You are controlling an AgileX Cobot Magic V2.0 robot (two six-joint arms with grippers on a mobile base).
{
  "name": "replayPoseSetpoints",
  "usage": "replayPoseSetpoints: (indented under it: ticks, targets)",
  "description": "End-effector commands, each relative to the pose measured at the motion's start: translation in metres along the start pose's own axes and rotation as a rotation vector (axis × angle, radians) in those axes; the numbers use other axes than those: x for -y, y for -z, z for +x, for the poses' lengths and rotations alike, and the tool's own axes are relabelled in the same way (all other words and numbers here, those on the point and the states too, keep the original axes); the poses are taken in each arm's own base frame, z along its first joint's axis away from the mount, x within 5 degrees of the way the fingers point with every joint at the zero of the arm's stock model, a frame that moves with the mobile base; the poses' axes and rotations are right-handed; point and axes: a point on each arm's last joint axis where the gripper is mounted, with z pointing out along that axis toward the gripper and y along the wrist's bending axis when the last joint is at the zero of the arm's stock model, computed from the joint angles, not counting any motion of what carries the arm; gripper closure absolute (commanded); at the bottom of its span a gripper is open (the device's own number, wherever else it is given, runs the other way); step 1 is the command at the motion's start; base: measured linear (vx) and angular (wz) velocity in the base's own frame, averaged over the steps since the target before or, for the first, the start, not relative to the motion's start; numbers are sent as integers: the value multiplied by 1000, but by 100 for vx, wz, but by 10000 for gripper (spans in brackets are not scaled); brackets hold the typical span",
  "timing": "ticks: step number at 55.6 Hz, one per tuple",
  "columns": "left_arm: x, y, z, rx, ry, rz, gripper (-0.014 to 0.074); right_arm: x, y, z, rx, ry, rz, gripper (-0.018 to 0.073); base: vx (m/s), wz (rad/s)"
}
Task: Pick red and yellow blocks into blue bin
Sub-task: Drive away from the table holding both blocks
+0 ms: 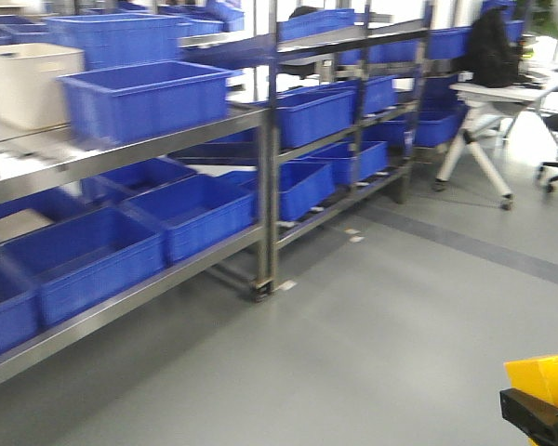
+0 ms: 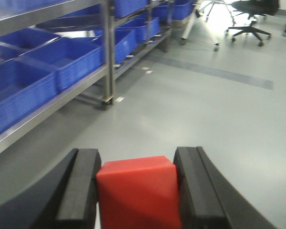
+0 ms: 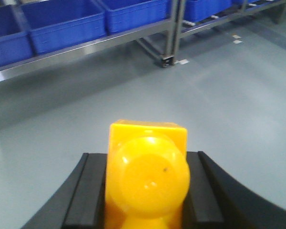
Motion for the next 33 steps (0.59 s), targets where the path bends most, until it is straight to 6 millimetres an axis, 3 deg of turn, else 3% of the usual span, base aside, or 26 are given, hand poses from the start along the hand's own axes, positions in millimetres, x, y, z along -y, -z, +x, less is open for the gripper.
replayPoseSetpoints:
  ticks: [1,33]
  targets:
    - [0,3,-17,112,16,0,594,1,6,-17,114,4,6,569,60,-45]
    - [0,3,-17,113,16,0,594,1,6,-17,113,4,6,569,57,-40]
